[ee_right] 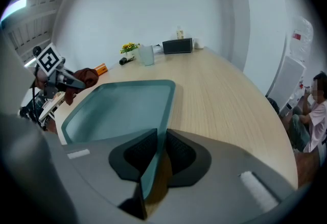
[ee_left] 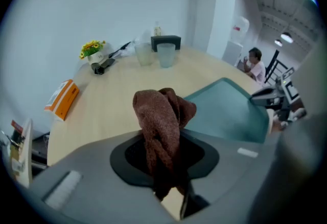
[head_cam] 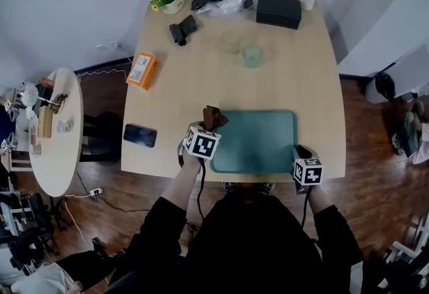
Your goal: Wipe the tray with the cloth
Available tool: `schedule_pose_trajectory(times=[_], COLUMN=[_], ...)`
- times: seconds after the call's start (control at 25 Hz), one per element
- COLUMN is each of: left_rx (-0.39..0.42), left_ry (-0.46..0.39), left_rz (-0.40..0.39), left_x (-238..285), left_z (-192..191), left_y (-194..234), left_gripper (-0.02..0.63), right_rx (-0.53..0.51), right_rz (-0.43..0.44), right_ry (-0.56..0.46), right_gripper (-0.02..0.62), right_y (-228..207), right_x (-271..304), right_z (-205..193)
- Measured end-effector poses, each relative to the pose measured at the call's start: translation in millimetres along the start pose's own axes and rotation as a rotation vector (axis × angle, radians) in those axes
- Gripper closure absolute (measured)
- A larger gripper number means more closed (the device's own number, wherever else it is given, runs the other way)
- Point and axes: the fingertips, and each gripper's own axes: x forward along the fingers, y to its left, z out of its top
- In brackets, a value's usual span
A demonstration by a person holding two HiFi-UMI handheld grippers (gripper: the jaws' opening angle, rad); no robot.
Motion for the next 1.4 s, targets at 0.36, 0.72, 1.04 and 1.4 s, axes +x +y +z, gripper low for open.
schedule_pose_trajectory(times=[0.36,0.72,1.04,1.4], left_rx=[0.093,0.287,0.198,-0.065], left_ry=[0.127,0.139,0.133,0.198], left_rz=[-0.119,-0.359,-0.273,-0.082], left_x=[52,91,67,8], left_z=[41,109,62,-59], left_y=[-85,-270,-201,-39], left_gripper=[0.523,0.518,0.52,0.52], right_rx=[0.005,0.003,-0.003,-0.018], right_rz=[0.032,0.042,0.038,0.032], right_ry=[-0.022,-0.02,-0.027,-0.042], right_gripper=[0.54,0.54,0.541,0.54], right_y=[2,3,-5,-1], right_x=[-2,-1,-4,-1], right_z=[0,1,-2,2])
